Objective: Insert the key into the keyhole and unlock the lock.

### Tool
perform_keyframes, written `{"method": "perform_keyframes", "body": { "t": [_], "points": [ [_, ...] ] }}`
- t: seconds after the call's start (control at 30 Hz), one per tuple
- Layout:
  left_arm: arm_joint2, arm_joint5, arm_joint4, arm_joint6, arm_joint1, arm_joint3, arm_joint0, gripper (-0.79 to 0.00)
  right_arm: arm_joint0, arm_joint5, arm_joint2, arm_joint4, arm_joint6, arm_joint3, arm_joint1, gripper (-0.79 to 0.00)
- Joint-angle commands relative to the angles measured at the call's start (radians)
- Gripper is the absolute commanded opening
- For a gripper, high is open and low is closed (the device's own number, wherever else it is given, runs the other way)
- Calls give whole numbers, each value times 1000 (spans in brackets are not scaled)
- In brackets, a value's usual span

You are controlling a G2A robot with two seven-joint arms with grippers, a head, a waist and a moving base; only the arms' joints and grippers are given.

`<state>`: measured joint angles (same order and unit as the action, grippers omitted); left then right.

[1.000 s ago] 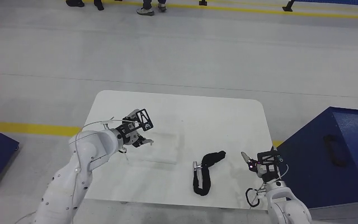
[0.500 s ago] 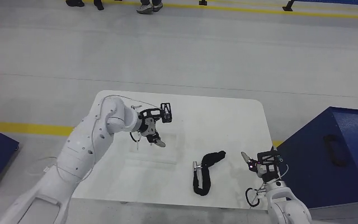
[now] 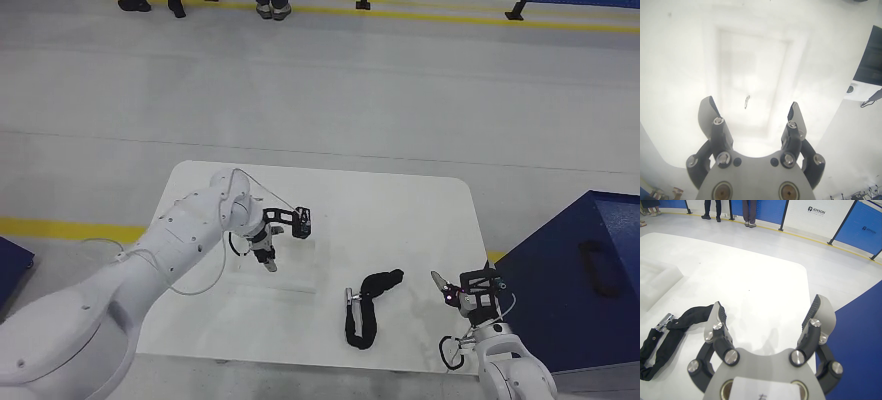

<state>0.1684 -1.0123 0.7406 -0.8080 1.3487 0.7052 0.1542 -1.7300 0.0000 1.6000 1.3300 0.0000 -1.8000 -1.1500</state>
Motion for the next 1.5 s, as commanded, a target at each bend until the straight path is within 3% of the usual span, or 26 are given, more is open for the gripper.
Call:
{"method": "perform_keyframes", "body": {
  "t": [0.0, 0.03, 0.17, 0.63, 0.77, 1.13, 1.2, 1.47],
  "points": [
    [2, 0, 4, 0, 18, -28, 3, -271, 0, 0, 0, 0, 0, 0, 0, 0],
    [2, 0, 8, 0, 26, -43, 4, -320, 0, 0, 0, 0, 0, 0, 0, 0],
    [2, 0, 69, 0, 60, -100, 0, -394, 0, 0, 0, 0, 0, 0, 0, 0],
    [2, 0, 129, 0, 175, -268, 10, -499, 0, 0, 0, 0, 0, 0, 0, 0],
    [2, 0, 132, 0, 194, -300, 6, -603, 0, 0, 0, 0, 0, 0, 0, 0],
    [2, 0, 151, 0, 243, -390, 3, -600, 0, 0, 0, 0, 0, 0, 0, 0],
    [2, 0, 154, 0, 250, -402, 2, -650, 0, 0, 0, 0, 0, 0, 0, 0],
    [2, 0, 154, 0, 274, -438, 1, -683, 0, 0, 0, 0, 0, 0, 0, 0]
  ]
}}
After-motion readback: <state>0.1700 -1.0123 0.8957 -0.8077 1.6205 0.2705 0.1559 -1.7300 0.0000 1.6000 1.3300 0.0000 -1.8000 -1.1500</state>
